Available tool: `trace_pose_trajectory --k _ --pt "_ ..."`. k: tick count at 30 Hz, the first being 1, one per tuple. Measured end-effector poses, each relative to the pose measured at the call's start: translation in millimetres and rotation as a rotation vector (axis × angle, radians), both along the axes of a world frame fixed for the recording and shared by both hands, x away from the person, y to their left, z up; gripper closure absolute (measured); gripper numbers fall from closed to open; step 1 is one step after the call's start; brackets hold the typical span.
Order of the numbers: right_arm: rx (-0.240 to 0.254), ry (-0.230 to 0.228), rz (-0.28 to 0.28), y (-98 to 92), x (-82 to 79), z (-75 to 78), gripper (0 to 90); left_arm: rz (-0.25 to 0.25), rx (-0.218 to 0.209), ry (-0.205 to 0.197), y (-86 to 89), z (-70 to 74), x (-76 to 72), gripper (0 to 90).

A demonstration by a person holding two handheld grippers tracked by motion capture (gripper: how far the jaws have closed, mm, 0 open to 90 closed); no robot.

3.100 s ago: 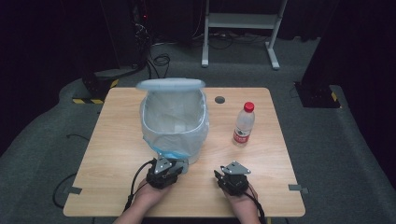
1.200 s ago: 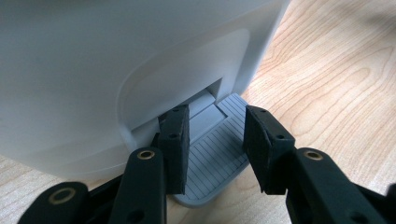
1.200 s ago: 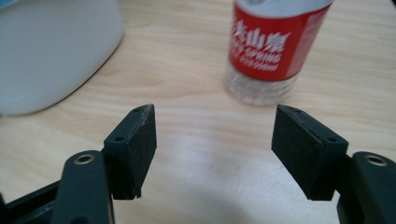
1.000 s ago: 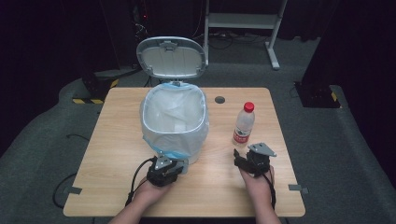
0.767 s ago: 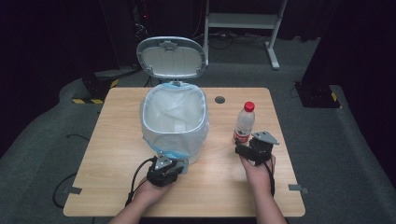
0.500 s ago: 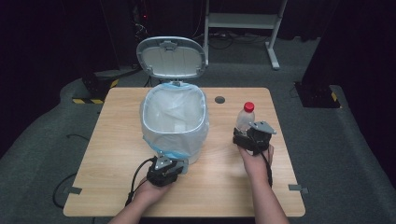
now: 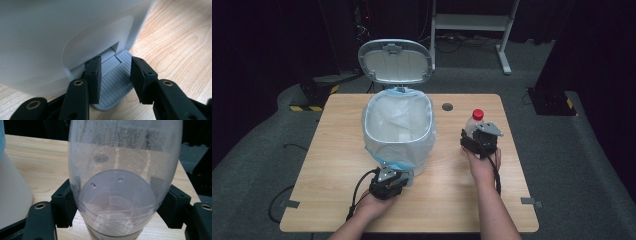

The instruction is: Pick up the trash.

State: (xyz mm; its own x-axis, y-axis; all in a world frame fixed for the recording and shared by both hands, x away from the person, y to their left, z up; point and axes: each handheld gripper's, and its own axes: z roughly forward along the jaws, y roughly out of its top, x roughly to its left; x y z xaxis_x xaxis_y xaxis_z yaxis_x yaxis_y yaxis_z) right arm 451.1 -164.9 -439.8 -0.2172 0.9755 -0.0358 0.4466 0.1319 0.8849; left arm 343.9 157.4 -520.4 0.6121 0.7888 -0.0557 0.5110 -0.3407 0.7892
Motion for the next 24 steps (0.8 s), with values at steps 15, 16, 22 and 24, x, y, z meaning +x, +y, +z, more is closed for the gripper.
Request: trace_pose_trajectory --k 15,16,22,24 --pt "0.005 -0.091 0.069 10.0 -39.1 25.9 27.1 -0.003 0.003 0.0 0.3 0.1 0.1 60.7" --pt "0.012 -0.092 0.071 10.4 -41.2 26.9 27.1 -0.004 0.005 0.001 0.4 0.1 0.1 60.7" --pt "0.028 -0.119 0.088 12.4 -54.3 33.2 27.2 -0.007 0.006 0.003 0.5 0.2 0.1 60.7" --pt "0.033 -0.13 0.096 13.8 -59.7 35.8 27.2 -0.006 0.006 0.003 0.4 0.2 0.0 60.7"
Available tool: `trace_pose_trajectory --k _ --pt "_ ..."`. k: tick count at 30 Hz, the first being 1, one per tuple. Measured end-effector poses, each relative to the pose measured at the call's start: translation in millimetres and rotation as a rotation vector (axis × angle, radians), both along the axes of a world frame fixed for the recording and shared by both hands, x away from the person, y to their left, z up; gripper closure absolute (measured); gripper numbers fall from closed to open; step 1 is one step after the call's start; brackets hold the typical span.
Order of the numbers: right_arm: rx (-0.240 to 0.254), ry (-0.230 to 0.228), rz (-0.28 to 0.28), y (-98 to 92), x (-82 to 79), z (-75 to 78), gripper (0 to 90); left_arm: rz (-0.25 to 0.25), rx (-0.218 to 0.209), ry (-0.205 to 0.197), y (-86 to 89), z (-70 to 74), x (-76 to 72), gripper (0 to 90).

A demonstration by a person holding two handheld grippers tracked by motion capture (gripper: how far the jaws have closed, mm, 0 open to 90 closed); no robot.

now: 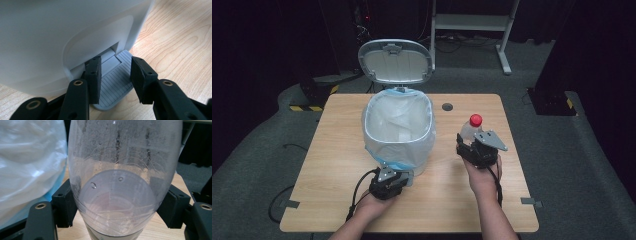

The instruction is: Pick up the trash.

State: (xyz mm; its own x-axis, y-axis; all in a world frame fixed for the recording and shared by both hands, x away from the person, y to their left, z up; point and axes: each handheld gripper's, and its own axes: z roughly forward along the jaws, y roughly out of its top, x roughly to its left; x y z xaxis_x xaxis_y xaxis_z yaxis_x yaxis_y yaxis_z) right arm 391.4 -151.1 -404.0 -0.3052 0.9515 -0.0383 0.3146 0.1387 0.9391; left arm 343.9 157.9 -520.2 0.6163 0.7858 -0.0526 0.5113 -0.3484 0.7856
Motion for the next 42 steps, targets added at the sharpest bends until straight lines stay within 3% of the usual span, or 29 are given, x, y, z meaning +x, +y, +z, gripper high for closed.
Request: trace_pose_trajectory --k 21,32,42 --pt "0.047 -0.096 0.042 7.5 -32.2 30.3 27.4 0.0 0.001 0.001 -0.1 0.1 0.0 60.7" --pt "0.066 -0.172 0.076 15.6 -43.5 65.2 27.4 0.001 0.0 0.0 -0.3 0.0 -0.2 60.7" --pt "0.063 -0.232 0.092 25.1 -42.8 94.8 27.4 0.008 -0.009 0.0 -1.1 -0.4 -0.6 60.7"
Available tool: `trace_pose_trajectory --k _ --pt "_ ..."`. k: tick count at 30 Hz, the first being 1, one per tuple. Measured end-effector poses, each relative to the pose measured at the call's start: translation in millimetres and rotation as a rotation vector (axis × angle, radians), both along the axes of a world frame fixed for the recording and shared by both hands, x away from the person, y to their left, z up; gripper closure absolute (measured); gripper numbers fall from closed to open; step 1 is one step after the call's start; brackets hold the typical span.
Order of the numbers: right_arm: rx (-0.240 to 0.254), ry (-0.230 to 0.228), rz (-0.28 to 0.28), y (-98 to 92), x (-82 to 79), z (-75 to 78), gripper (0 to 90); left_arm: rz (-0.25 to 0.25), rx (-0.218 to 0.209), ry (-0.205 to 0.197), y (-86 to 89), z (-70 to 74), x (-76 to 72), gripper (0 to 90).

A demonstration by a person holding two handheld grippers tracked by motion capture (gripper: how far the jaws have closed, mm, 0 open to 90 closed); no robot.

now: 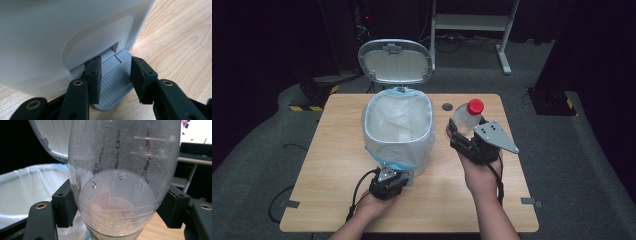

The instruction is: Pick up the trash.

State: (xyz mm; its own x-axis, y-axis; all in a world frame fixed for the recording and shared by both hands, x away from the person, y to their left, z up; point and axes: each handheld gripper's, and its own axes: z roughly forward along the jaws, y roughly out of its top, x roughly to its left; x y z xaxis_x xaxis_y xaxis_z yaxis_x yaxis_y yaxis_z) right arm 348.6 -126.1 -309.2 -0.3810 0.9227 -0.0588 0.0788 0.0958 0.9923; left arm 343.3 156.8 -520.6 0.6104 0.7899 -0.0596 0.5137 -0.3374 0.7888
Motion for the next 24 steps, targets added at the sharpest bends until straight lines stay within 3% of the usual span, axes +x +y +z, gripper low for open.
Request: trace_pose_trajectory --k 24 --pt "0.029 -0.117 0.037 25.9 2.9 54.2 27.4 -0.004 0.005 0.005 0.3 0.2 -0.1 60.7"
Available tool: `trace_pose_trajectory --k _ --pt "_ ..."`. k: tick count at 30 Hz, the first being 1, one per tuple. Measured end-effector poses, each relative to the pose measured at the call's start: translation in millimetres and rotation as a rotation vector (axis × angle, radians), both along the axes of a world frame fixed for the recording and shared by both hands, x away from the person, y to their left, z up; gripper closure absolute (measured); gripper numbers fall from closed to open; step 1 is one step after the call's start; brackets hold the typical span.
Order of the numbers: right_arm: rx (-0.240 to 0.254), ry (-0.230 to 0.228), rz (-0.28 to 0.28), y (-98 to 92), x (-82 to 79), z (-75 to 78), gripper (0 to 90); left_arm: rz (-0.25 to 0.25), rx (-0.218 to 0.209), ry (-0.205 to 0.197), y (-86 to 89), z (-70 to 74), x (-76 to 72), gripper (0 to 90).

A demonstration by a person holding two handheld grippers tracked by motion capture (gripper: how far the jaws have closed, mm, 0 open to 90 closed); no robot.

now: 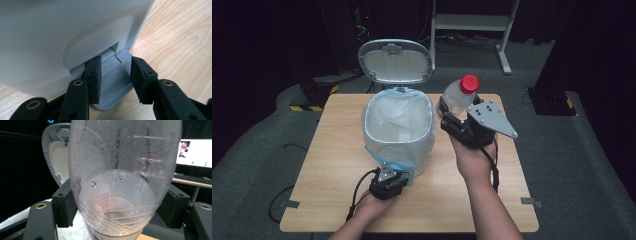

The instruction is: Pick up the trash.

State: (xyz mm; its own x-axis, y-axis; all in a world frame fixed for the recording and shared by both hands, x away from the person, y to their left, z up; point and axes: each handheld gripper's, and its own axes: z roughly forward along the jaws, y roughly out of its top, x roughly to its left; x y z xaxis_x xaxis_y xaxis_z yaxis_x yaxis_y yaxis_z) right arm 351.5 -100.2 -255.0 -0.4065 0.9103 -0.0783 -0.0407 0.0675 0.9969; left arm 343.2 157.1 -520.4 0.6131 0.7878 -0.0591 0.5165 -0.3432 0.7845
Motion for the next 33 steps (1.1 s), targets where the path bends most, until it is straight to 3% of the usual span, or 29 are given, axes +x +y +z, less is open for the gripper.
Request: trace_pose_trajectory --k 8,20,28,33 --pt "0.001 -0.007 0.058 32.9 9.6 9.6 27.5 -0.002 0.005 -0.002 0.3 0.3 0.0 60.7" --pt "-0.004 0.01 0.127 78.2 26.9 8.6 27.2 -0.004 0.0 0.007 0.1 0.1 -0.3 60.7" --pt "-0.006 0.057 0.152 93.7 43.4 4.7 27.0 -0.007 0.0 0.007 0.3 0.2 -0.2 60.7" --pt "0.008 0.122 0.166 101.3 59.3 -2.6 26.9 -0.007 0.001 0.006 0.5 0.2 -0.2 60.7"
